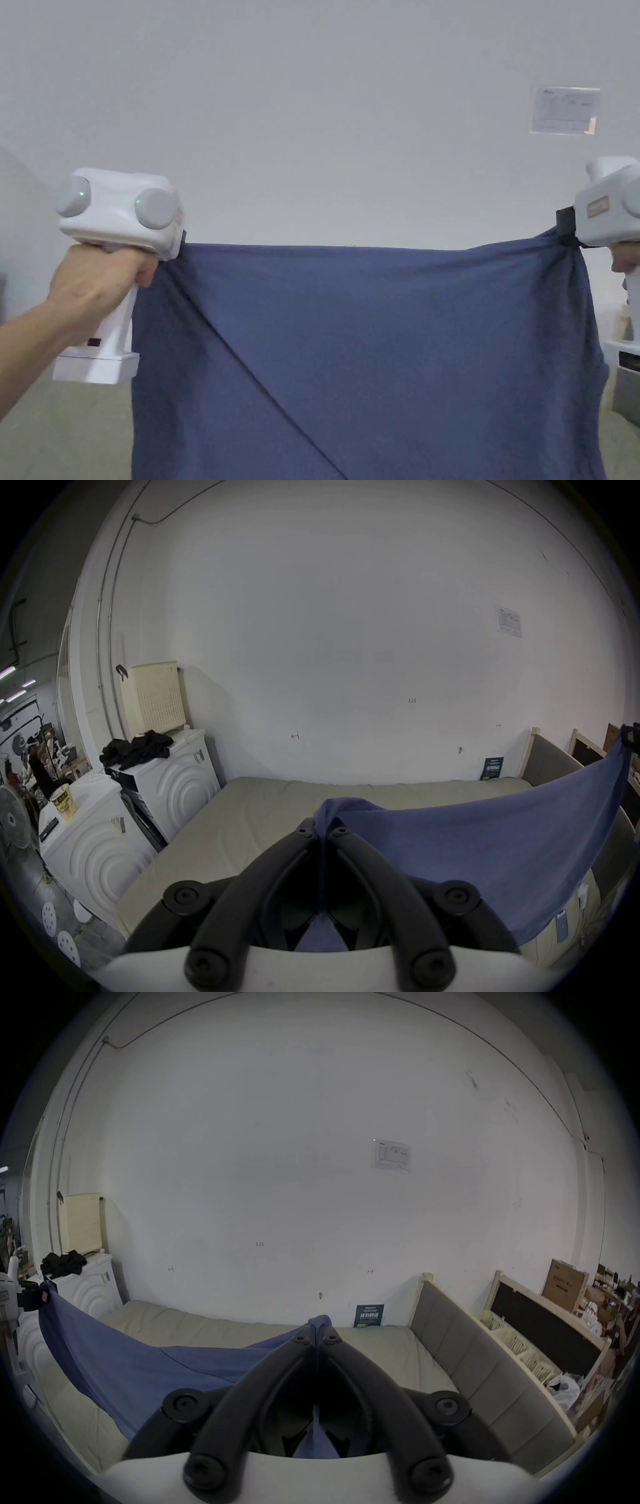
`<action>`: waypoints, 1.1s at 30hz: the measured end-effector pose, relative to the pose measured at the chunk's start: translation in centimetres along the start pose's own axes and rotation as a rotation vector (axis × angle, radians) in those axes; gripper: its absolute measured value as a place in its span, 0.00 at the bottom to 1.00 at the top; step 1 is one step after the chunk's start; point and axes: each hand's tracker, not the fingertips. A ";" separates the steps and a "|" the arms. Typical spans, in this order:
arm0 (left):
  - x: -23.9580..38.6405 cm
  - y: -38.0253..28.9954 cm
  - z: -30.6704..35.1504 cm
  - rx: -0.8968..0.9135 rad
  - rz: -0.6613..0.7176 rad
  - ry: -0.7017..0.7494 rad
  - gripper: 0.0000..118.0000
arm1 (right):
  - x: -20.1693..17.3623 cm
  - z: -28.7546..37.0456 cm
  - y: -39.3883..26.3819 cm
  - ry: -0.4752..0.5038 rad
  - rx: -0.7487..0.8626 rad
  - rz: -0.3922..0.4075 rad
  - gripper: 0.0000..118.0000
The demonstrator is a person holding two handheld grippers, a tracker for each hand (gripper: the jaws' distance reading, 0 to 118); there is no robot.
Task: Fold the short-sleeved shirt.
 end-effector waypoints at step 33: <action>6.0 -22.1 -23.6 -0.290 -0.042 0.000 0.00 | -4.4 -18.8 -24.1 0.082 -0.279 -0.010 0.01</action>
